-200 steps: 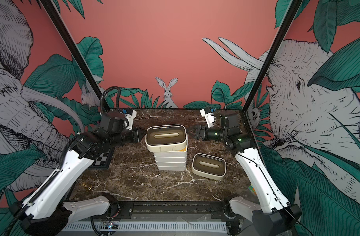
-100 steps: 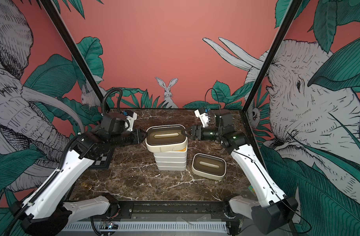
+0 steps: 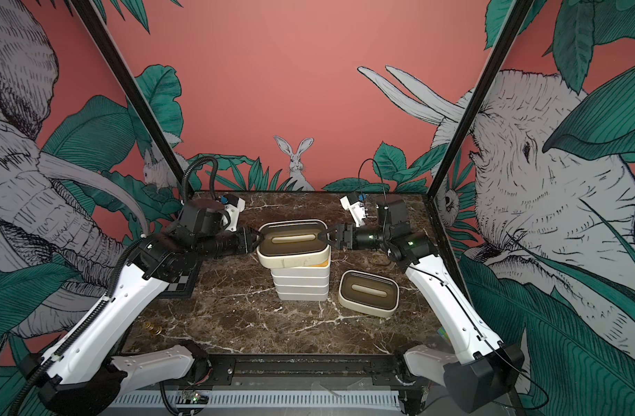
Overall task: Stack the tissue boxes
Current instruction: Place the tissue box at the tissue box.
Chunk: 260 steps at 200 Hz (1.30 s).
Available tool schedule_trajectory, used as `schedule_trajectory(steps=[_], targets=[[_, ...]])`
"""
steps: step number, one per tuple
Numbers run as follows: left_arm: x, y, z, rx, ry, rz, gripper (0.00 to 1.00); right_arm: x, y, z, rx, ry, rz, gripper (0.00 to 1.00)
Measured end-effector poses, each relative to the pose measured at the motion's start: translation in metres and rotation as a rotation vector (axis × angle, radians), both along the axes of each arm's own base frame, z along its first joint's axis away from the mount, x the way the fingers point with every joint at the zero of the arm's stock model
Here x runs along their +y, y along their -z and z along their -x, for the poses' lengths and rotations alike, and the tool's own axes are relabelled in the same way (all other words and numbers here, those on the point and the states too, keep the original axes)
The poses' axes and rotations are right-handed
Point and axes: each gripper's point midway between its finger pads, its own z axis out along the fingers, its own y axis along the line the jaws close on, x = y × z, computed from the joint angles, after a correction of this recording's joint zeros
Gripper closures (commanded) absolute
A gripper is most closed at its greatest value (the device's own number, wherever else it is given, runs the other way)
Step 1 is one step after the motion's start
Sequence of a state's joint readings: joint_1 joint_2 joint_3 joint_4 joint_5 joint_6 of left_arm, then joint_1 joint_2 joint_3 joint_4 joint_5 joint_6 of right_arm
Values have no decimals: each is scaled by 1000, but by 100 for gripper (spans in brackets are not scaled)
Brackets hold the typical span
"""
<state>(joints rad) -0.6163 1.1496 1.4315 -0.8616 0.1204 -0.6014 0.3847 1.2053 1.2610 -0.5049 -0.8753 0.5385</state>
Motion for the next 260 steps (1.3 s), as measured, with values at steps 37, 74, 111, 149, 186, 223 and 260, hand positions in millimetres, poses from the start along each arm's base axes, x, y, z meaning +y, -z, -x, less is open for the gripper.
schedule_trajectory(steps=[37, 74, 111, 149, 186, 223, 260], targets=[[-1, 0, -3, -5, 2, 1, 66, 1, 0, 1, 1, -5, -2, 28], [-3, 0, -5, -11, 7, -2, 66, 0, -1, 1, 0, -5, -2, 28], [-5, 2, -7, -9, 15, -4, 66, -1, -3, 3, -5, -1, -2, 28], [-6, 4, -10, -7, 17, -6, 66, -1, -5, 5, -3, 2, -7, 28], [-8, 5, -13, -6, 19, -7, 66, -2, -7, 7, -8, 3, -10, 27], [-10, 6, -14, -4, 24, -2, 66, -4, -10, 11, -16, 8, -14, 27], [-11, 5, -12, 0, 33, 6, 66, -6, -8, 12, -14, 12, -9, 27]])
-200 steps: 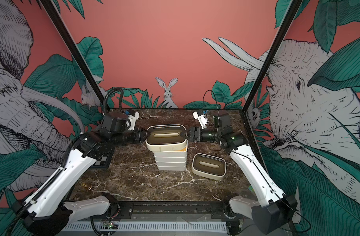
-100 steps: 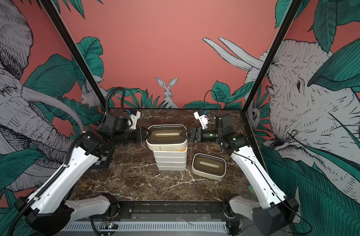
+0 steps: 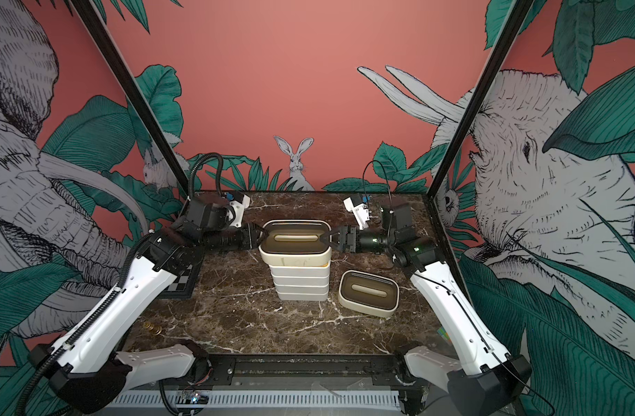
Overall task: Stack the tissue boxes
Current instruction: Place the tissue box at the tissue box.
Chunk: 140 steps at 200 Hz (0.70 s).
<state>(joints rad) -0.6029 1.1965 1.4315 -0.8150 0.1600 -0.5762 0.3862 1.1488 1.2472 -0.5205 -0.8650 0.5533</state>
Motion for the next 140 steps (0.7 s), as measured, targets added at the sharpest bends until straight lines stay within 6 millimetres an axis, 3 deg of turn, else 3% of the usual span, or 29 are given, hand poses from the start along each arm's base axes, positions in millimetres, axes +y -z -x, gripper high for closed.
schedule_trajectory(steps=[140], targets=[[-4, -1, 4, 5, 26, 21, 63, -4, 2, 2, -25, 11, 22, 24]])
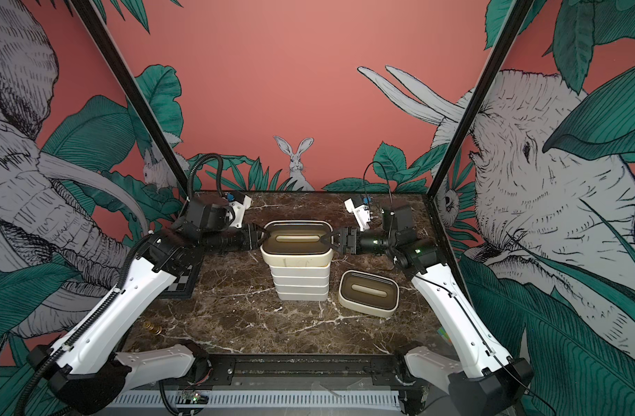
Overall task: Stack the tissue boxes
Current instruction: Place the tissue box at the tissue box.
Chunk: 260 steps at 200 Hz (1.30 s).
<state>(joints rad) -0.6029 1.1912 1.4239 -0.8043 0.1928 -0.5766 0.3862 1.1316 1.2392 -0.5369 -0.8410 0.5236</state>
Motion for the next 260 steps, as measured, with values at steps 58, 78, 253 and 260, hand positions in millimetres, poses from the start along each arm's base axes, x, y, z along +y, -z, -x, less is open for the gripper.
schedule_trajectory(steps=[58, 78, 253, 260], targets=[[0, 1, 0, 0, 0, -3, 62, 0, 0, 1, -3, -2, 2, 24], [0, 1, 0, 0, 0, -3, 61, 0, 0, 2, -5, -5, 3, 24], [6, -8, -5, -47, -18, -54, 50, -6, 8, 4, 3, 5, 39, 18], [9, -12, -6, -63, -19, -67, 48, -7, 8, 3, 4, 8, 41, 18]])
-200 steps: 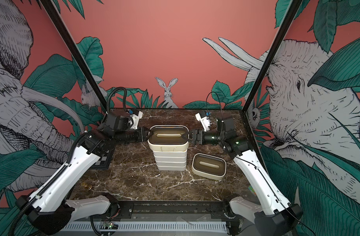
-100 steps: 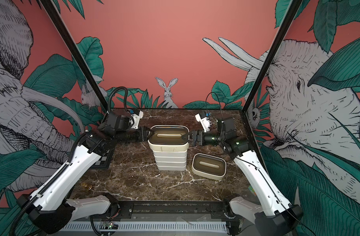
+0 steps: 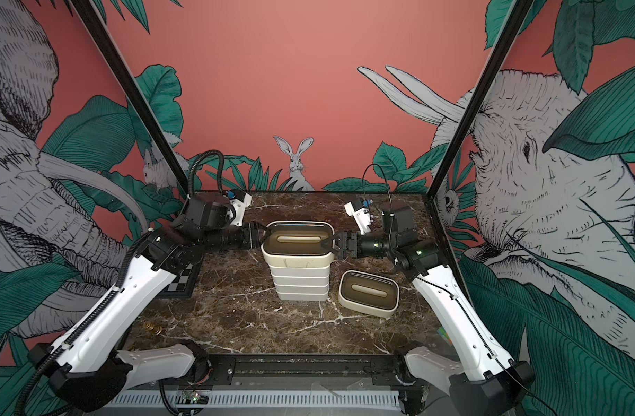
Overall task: Stack the tissue boxes
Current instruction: Place the tissue box at the tissue box, then pick up the tissue box from the center of the board.
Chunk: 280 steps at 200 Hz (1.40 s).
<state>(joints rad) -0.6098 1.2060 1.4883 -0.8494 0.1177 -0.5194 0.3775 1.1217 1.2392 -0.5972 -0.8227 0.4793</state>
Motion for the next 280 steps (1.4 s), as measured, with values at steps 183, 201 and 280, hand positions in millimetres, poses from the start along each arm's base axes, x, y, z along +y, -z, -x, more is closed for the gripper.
schedule_trajectory(steps=[183, 201, 280], targets=[[20, -45, 56, -519, 386, -208, 0, -169, 101, -7, -108, 326, 764, 9], [21, -44, 59, -562, 419, -236, 0, -168, 120, -7, -284, 68, 908, 9], [32, -77, 67, -670, 400, -261, 0, -128, 166, 47, -511, -675, 989, 21]])
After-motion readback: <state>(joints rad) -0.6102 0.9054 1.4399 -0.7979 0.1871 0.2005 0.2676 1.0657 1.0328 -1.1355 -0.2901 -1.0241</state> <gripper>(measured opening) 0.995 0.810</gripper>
